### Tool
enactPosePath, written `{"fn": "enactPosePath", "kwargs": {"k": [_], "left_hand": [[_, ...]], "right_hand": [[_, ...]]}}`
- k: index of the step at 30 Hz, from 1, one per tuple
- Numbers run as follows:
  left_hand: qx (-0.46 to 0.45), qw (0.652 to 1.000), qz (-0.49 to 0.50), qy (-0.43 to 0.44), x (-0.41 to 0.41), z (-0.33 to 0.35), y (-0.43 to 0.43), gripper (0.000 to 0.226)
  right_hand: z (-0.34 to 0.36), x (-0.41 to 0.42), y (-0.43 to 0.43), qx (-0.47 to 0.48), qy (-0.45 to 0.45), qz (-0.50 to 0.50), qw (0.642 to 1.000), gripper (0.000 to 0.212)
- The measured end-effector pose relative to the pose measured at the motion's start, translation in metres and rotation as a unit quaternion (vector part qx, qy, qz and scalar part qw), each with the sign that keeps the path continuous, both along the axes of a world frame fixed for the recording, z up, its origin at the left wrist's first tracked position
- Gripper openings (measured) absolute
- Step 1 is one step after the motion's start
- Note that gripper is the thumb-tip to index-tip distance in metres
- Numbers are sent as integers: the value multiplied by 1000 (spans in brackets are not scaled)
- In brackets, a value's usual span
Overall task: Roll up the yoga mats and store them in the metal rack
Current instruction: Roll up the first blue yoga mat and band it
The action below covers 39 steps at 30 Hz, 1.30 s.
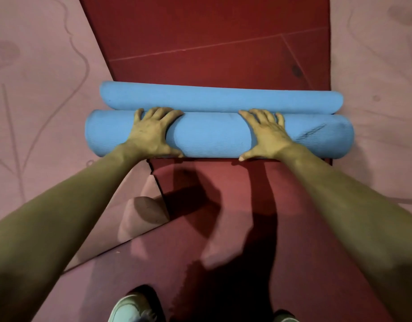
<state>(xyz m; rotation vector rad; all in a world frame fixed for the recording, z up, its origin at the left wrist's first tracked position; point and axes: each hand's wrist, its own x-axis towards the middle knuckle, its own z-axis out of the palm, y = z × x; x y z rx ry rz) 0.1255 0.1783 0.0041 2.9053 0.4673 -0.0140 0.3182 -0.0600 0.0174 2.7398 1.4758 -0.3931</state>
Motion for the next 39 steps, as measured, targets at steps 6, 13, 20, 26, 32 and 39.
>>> {"fn": "enactPosePath", "kwargs": {"k": [6,13,20,26,32,39], "left_hand": [[30,999,-19,-19,-3,3,-4,108],[22,997,-18,-70,-25,-4,-20,98],[15,995,-37,-89,-78,2,-53,94],[-12,996,-3,-90,-97,1,-76,90],[-38,996,28,-73,-95,0,-78,90],[-66,997,27,-6,-80,10,-60,114]], "right_hand": [[2,-3,1,-9,-45,17,999,117],[9,-17,-9,-23,-35,31,999,115],[1,-64,-51,38,-49,73,995,116],[-3,-85,-68,38,-34,74,996,116],[11,-72,-43,64,119,-60,989,76],[6,-49,-17,153,117,-53,980,71]]}}
